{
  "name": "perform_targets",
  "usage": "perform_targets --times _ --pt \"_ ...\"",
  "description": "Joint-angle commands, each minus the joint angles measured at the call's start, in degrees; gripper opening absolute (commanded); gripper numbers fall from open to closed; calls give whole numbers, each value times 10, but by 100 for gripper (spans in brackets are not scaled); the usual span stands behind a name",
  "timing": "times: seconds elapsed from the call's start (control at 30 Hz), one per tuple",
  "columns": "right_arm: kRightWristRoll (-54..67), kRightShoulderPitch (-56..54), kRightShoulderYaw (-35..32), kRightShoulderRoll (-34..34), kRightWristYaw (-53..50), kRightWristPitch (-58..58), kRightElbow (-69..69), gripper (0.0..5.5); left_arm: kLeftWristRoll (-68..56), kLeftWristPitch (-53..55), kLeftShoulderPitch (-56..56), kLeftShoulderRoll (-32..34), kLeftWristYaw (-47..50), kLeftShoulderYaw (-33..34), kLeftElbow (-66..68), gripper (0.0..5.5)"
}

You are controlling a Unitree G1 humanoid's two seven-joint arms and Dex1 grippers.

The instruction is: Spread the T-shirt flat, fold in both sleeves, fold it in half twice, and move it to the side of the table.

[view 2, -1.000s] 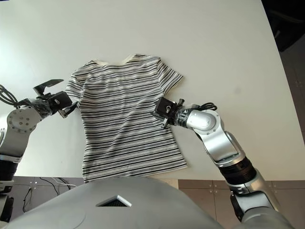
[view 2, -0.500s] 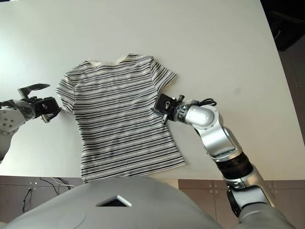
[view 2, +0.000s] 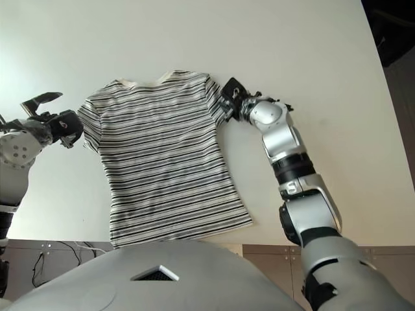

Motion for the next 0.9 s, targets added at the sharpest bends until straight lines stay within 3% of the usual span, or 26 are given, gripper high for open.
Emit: perform_targets --times 0.03,0.13,0.27,0.4,0.5,0.63,0.73,0.9 --pt "-23 -27 -12 17 -38 -9 182 172 17 11 -18 -12 23 1 21 454" --pt "-14 -33 -41 1 -62 -10 221 172 12 8 -21 -6 31 16 43 454" --pt "-9 20 -67 -36 -61 19 135 172 1 -7 -31 -13 42 24 77 454" --pt "-10 57 -64 -38 -43 60 18 172 -95 -25 -40 -94 27 30 66 454" --pt "-21 43 -53 -34 -38 65 12 172 -112 -73 -16 -105 -7 -12 26 454" --pt "-26 33 -53 -33 -33 63 17 172 -40 -110 -26 -100 7 -75 56 454" --pt "-31 27 -52 -29 -32 56 27 172 30 -110 -58 -118 55 -111 116 454" --pt "-35 18 -52 -22 -37 41 52 172 63 -108 -110 -201 144 -148 242 454"
